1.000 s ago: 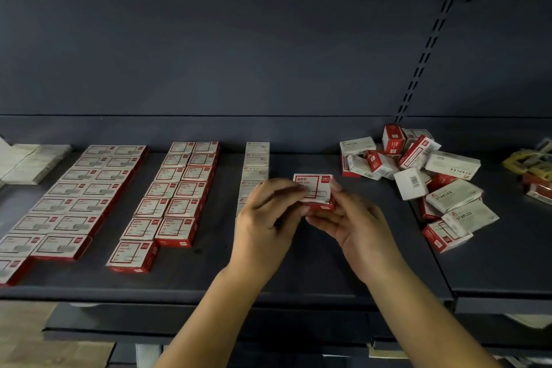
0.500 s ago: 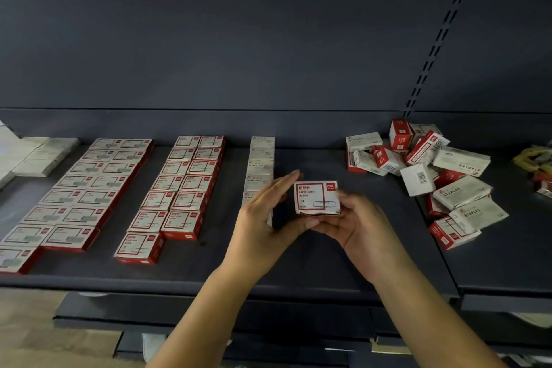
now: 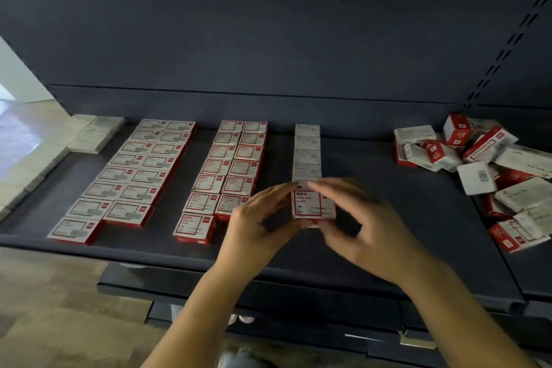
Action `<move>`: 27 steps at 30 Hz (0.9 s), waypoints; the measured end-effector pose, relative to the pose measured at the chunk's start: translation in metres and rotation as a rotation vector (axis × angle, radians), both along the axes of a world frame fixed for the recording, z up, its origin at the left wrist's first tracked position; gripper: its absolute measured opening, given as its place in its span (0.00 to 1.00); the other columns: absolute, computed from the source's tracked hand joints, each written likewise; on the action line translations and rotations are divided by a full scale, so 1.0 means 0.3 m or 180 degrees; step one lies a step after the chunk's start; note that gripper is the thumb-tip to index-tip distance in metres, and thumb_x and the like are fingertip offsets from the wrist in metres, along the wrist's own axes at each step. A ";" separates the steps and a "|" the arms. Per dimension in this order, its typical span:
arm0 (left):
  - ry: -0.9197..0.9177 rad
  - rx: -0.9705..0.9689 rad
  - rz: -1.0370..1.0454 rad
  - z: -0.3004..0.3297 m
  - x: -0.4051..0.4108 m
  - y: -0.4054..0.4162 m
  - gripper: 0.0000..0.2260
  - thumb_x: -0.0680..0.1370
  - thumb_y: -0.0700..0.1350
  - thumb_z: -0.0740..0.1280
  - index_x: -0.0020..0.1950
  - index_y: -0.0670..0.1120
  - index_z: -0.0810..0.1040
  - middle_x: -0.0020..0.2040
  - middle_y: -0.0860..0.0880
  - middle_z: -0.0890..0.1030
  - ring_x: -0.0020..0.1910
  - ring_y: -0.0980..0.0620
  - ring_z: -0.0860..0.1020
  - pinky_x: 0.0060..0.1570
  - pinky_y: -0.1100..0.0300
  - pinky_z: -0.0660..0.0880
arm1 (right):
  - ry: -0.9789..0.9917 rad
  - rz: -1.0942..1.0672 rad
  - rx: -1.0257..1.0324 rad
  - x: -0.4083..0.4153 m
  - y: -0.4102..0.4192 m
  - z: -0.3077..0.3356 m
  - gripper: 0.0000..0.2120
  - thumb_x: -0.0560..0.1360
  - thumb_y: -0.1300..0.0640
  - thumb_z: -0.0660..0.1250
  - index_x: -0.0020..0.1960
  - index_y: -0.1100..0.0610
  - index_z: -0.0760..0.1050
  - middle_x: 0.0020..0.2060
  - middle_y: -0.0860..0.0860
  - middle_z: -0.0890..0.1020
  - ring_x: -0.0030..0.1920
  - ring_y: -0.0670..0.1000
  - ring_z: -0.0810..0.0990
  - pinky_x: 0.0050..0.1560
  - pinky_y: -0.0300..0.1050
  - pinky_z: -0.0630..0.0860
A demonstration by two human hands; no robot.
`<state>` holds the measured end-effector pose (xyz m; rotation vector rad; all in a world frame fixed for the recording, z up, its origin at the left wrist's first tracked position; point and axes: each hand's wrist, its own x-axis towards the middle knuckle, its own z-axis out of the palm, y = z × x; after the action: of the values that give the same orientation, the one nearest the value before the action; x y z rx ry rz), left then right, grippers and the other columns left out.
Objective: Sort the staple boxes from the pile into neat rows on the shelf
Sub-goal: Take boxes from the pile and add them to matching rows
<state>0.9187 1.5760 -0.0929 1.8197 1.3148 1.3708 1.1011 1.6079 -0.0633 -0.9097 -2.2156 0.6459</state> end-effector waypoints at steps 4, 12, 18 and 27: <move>0.0218 0.0088 0.0065 0.007 -0.125 -0.027 0.24 0.69 0.53 0.70 0.64 0.53 0.73 0.55 0.66 0.77 0.55 0.66 0.77 0.54 0.70 0.73 | -0.0540 0.0065 0.0765 -0.133 0.009 -0.020 0.24 0.71 0.48 0.62 0.64 0.58 0.73 0.56 0.50 0.78 0.57 0.48 0.74 0.56 0.43 0.74; 0.1623 0.0326 0.0348 -0.061 -0.430 -0.048 0.31 0.73 0.65 0.62 0.64 0.41 0.75 0.60 0.49 0.76 0.60 0.52 0.72 0.62 0.64 0.69 | -0.0452 -0.0004 0.0611 -0.363 -0.013 -0.187 0.21 0.68 0.54 0.68 0.60 0.60 0.76 0.54 0.53 0.80 0.56 0.46 0.71 0.57 0.45 0.73; 0.2152 -0.0067 0.0431 -0.157 -0.575 -0.072 0.32 0.69 0.62 0.65 0.64 0.41 0.76 0.63 0.42 0.75 0.62 0.42 0.73 0.59 0.49 0.71 | -0.0613 -0.0236 0.0922 -0.433 -0.046 -0.301 0.20 0.64 0.61 0.77 0.55 0.60 0.80 0.55 0.53 0.73 0.56 0.52 0.69 0.58 0.48 0.72; 0.2143 0.0038 0.0541 -0.193 -0.566 -0.064 0.27 0.72 0.60 0.62 0.59 0.39 0.79 0.53 0.44 0.81 0.55 0.50 0.75 0.54 0.56 0.74 | -0.0489 -0.0524 0.1003 -0.457 -0.043 -0.317 0.18 0.63 0.58 0.78 0.51 0.59 0.82 0.49 0.50 0.69 0.51 0.52 0.69 0.50 0.45 0.75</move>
<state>0.7490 1.5569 -0.1510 2.3302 1.8195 0.8534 0.9640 1.5949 -0.1585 -0.9883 -2.2616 0.1477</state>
